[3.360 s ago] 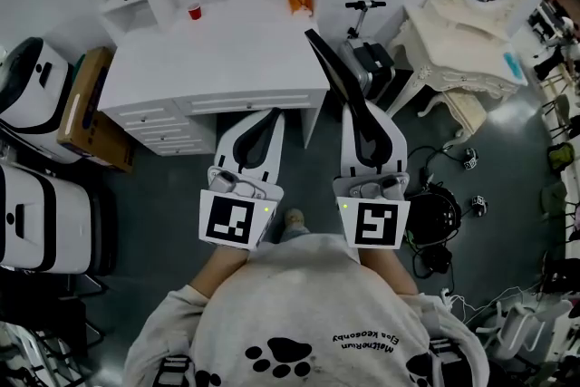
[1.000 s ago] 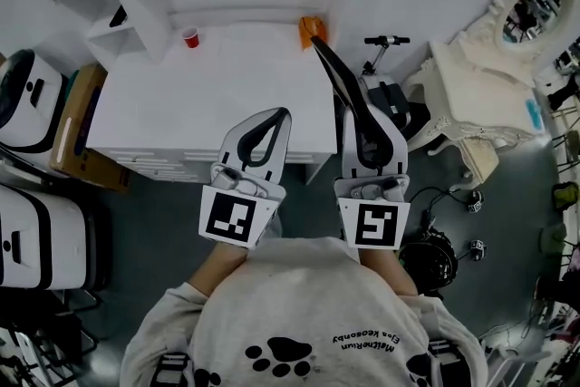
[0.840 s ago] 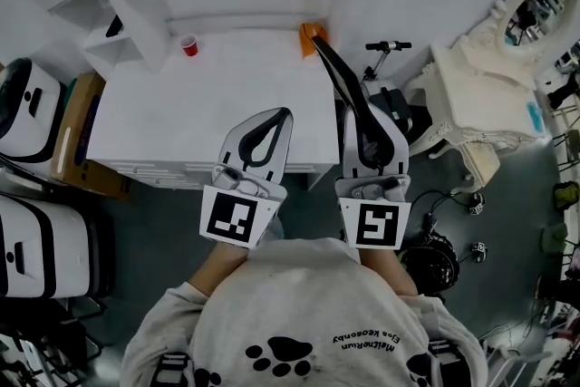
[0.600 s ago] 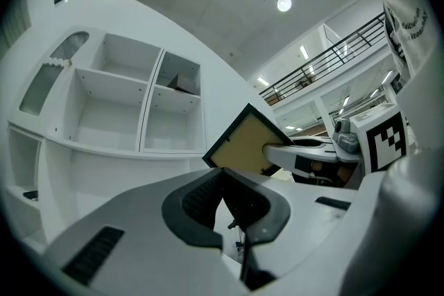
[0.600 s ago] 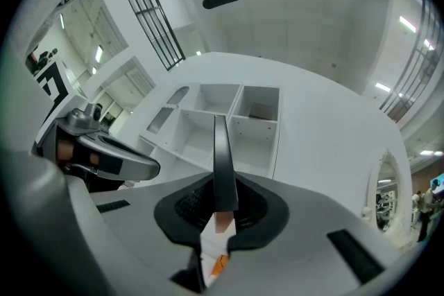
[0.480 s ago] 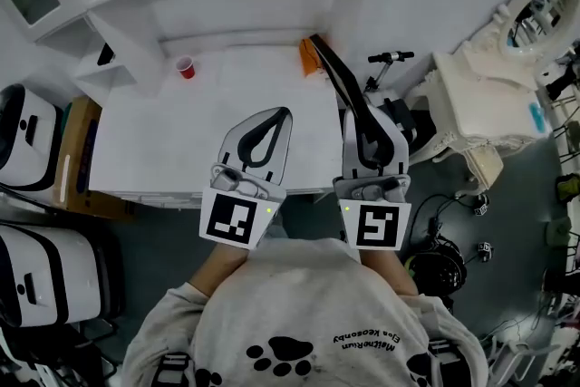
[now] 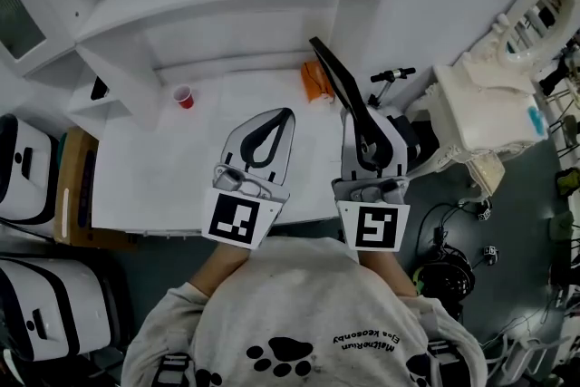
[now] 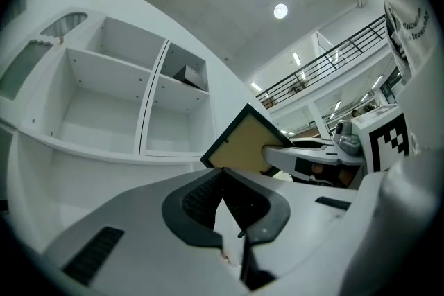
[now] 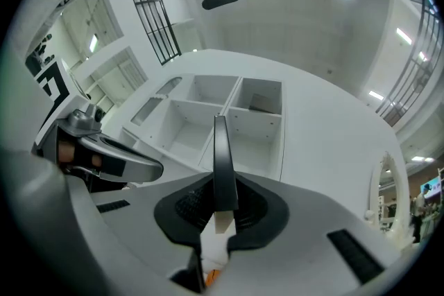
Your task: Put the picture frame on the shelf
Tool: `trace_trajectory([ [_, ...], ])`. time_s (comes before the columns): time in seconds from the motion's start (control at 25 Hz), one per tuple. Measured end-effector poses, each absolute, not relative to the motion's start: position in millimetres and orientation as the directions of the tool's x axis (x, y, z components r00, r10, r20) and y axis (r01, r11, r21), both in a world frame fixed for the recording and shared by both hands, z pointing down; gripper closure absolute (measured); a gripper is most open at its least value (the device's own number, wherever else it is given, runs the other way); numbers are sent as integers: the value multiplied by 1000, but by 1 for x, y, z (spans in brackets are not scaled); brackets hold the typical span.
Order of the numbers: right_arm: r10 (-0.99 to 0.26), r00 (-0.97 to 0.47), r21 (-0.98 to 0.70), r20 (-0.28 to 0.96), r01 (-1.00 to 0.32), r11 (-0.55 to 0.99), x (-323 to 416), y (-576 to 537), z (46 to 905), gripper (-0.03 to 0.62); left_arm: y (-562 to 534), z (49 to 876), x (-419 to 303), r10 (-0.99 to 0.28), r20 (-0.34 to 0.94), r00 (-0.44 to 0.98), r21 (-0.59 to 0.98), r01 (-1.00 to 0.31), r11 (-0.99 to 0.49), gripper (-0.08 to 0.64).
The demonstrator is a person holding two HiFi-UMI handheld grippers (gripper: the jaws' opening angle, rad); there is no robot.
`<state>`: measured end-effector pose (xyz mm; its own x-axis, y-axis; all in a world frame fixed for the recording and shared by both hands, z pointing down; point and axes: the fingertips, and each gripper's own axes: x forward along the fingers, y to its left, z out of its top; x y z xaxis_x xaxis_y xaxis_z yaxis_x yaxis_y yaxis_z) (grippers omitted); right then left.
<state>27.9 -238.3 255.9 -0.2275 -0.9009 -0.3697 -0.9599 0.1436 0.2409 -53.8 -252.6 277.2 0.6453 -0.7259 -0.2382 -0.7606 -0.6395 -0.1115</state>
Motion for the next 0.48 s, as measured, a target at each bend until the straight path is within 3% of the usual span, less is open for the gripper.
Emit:
trace_trajectory([
  [0.48, -902, -233, 258, -365, -955, 142, 34, -271, 250, 534, -288, 275, -45, -725, -249, 643, -86, -760, -644, 541],
])
